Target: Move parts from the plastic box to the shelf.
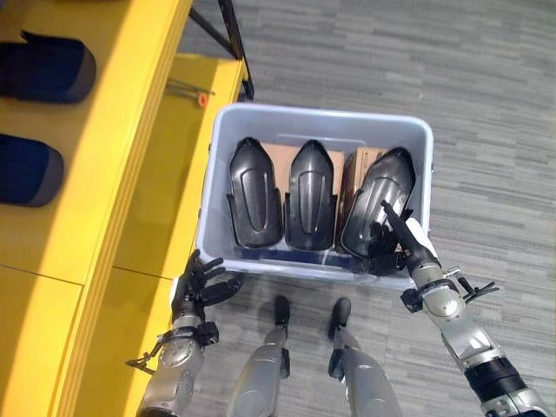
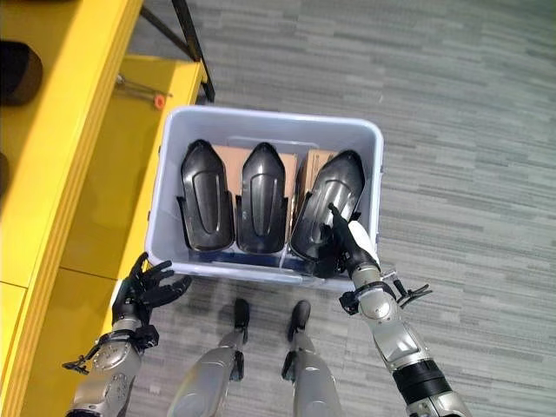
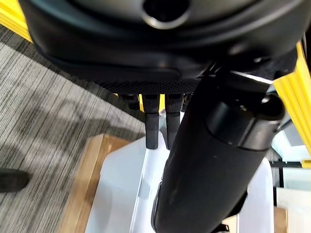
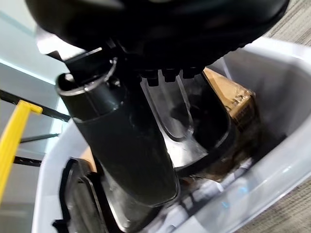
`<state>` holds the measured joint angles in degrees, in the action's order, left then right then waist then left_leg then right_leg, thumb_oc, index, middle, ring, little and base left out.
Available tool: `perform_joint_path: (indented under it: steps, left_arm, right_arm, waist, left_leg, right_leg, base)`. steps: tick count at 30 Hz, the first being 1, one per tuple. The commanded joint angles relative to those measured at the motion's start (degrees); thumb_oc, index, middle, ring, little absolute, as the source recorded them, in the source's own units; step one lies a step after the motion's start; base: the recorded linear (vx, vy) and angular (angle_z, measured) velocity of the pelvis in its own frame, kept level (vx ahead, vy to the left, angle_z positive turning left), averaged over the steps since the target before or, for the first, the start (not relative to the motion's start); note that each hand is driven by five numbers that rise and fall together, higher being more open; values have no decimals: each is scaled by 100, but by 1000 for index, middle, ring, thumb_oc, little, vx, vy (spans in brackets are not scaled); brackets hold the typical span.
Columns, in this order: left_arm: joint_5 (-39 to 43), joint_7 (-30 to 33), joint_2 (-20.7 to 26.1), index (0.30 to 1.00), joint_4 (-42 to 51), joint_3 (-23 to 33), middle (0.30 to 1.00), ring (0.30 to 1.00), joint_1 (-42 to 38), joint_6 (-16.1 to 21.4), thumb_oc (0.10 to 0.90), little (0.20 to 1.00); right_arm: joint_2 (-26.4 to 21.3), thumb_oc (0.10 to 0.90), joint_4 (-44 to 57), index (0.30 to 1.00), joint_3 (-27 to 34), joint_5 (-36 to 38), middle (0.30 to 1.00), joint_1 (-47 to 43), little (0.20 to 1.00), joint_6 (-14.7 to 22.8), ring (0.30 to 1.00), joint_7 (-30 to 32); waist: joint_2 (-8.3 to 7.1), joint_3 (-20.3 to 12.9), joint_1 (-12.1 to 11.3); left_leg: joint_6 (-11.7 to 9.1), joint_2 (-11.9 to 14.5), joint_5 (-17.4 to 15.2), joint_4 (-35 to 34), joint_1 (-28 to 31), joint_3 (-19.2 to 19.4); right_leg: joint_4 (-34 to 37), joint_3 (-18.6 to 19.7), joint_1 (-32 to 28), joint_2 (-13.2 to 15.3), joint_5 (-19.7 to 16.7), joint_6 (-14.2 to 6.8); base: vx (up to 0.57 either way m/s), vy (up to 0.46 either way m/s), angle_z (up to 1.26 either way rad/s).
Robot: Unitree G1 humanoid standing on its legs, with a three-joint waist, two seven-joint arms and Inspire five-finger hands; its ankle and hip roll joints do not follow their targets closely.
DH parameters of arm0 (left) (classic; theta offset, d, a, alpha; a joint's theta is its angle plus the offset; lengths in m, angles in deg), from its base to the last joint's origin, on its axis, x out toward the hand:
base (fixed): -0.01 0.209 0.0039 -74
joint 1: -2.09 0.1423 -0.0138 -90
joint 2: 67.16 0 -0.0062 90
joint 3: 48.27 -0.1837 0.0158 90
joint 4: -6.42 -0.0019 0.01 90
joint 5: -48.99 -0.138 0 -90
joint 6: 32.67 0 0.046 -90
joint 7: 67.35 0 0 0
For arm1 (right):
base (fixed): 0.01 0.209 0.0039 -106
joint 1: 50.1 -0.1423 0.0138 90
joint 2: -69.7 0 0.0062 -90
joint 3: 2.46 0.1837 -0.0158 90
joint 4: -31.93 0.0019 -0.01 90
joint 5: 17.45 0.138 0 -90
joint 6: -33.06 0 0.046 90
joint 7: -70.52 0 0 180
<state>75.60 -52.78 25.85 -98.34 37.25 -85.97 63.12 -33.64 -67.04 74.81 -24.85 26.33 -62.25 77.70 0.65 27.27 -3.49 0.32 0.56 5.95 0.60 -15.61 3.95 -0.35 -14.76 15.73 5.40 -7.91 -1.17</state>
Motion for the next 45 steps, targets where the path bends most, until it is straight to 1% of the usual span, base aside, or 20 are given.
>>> perform_joint_path:
  steps: [1,4,10,14,15,16,22,23,24,31,39,45]
  left_arm:
    - [29,-74,-149,1000,-279,-470,1000,1000,-163,-257,900,1000]
    - [56,14,-184,1000,-270,-514,1000,1000,-257,-237,900,1000]
    - [93,80,-207,1000,-246,-571,1000,1000,-358,-200,900,1000]
    - [141,186,-226,1000,-274,-601,1000,1000,-427,-164,900,1000]
    - [174,273,-251,1000,-289,-632,1000,1000,-475,-134,900,1000]
    - [183,294,-259,1000,-287,-636,1000,1000,-482,-132,900,1000]
    - [207,422,-267,1000,-208,-685,1000,1000,-513,-86,900,1000]
    - [207,422,-267,1000,-212,-685,1000,1000,-510,-87,900,1000]
    - [208,444,-273,1000,-211,-701,1000,1000,-522,-79,900,1000]
    - [250,577,-278,1000,-186,-761,1000,1000,-611,-14,900,1000]
    - [254,677,-281,1000,-134,-873,1000,1000,-663,36,900,1000]
    - [293,770,-267,1000,-64,-975,1000,1000,-737,94,900,1000]
  right_arm:
    - [-159,900,626,1000,-72,-339,1000,-293,1000,324,1000,348]
    - [-125,900,572,1000,-155,-518,1000,-452,1000,276,1000,426]
    - [-111,900,484,1000,-162,-664,1000,-634,1000,232,1000,601]
    - [-59,900,404,1000,-127,-781,1000,-741,1000,207,1000,836]
    - [-1,900,378,1000,-122,-973,1000,-786,1000,167,1000,1007]
    - [12,900,367,1000,-114,-1011,1000,-784,1000,152,1000,1058]
    - [96,900,240,1000,-176,-1361,1000,-870,1000,56,1000,1326]
    - [98,900,237,1000,-179,-1361,1000,-868,1000,56,1000,1325]
    - [120,900,220,1000,-180,-1380,1000,-882,1000,38,1000,1366]
    - [199,900,76,1000,-228,-1528,1000,-1138,1000,-40,1000,1663]
    - [256,900,13,1000,-312,-1777,1000,-1439,1000,-117,1000,1984]
    - [358,900,-351,1000,-481,-1862,1000,-1819,1000,-268,1000,2168]
  waist:
    - [-246,-326,196]
    - [-291,-199,215]
    - [-337,-75,231]
    - [-341,-1,238]
    - [-344,56,244]
    - [-342,71,247]
    - [-307,166,260]
    - [-296,138,254]
    - [-286,171,251]
    - [-239,247,247]
    - [-198,249,217]
    - [-144,252,174]
  left_leg:
    - [-164,244,-641,786,-206,196]
    - [-144,251,-687,919,-401,259]
    - [-116,253,-736,1002,-542,323]
    - [-96,252,-761,1073,-639,341]
    - [-86,246,-773,1106,-699,366]
    - [-83,239,-775,1106,-708,379]
    - [-54,203,-800,1143,-807,400]
    - [-91,211,-932,1137,-745,350]
    - [-84,208,-957,1162,-767,356]
    - [-76,172,-939,1208,-955,352]
    - [-61,147,-925,1186,-1090,343]
    - [-51,134,-931,1273,-1352,329]
  right_leg:
    - [-821,129,-65,546,755,-494]
    - [-940,174,175,559,725,-509]
    - [-991,235,353,552,690,-525]
    - [-1041,250,455,568,687,-516]
    - [-1033,249,496,575,666,-528]
    - [-1031,246,513,583,658,-531]
    - [-1073,260,620,603,642,-545]
    - [-1092,295,572,582,753,-589]
    - [-1124,289,599,595,763,-592]
    - [-1204,268,780,637,747,-609]
    - [-1211,236,905,663,735,-618]
    - [-1312,220,1160,678,756,-614]
  base:
    - [-70,24,5]
    - [-37,16,1]
    - [-20,15,-3]
    - [-9,11,-2]
    - [-23,37,-7]
    - [-23,30,-9]
    - [11,6,1]
    - [69,16,0]
    - [72,11,1]
    - [0,0,0]
    - [0,0,0]
    - [1,2,3]
